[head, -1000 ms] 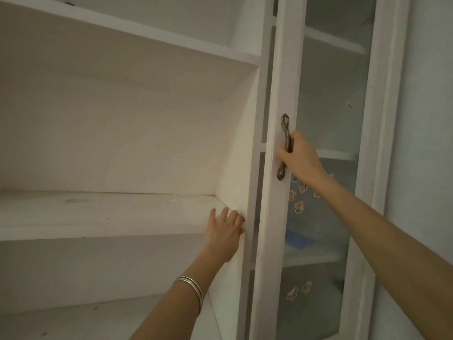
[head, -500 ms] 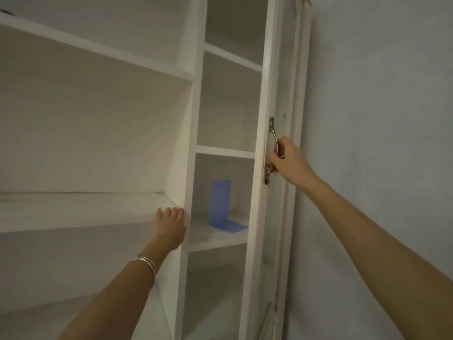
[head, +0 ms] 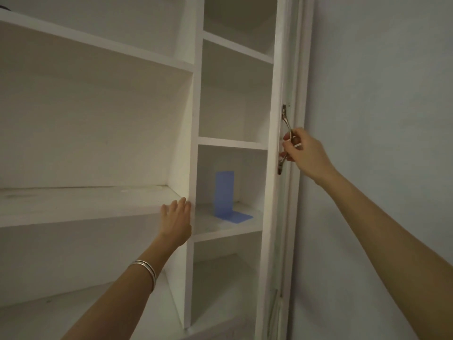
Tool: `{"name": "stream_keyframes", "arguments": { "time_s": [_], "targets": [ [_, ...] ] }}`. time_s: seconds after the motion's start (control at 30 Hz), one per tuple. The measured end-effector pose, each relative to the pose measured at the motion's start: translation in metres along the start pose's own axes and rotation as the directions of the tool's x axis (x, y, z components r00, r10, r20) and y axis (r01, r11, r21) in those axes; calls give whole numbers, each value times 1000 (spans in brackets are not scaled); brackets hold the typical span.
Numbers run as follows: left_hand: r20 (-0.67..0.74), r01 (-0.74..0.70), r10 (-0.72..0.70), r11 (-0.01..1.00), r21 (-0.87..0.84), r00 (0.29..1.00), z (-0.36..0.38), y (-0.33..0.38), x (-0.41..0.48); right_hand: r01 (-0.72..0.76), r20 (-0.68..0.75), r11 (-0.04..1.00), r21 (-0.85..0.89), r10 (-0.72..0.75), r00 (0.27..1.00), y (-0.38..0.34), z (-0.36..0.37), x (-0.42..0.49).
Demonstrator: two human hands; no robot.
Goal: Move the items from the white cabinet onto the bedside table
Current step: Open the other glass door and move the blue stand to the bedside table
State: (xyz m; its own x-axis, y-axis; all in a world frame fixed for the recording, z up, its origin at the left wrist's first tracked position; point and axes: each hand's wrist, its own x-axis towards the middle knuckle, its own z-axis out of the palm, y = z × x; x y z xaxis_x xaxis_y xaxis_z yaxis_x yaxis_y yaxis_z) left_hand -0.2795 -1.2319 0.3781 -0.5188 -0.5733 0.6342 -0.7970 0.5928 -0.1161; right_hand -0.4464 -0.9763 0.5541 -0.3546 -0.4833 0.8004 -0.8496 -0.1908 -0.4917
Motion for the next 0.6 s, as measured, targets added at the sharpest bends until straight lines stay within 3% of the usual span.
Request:
{"name": "stream_keyframes", "arguments": {
  "time_s": [0.27,0.4,0.53,0.6],
  "targets": [
    [32,-62,61,998,7,998,-7,-10,-11,-89,-198,996,29,93,976,28,-49,-14],
    [0,-135,135,990,30,991,-1,-14,-16,-119,-356,965,235,199,913,28,-60,-32],
    [-34,-181,184,981,68,982,6,-13,-11,-142,-351,982,-124,90,932,40,-40,-60],
    [17,-174,173,981,82,985,5,-10,-4,-92,-359,974,-206,13,933,54,-44,-64]
  ]
}}
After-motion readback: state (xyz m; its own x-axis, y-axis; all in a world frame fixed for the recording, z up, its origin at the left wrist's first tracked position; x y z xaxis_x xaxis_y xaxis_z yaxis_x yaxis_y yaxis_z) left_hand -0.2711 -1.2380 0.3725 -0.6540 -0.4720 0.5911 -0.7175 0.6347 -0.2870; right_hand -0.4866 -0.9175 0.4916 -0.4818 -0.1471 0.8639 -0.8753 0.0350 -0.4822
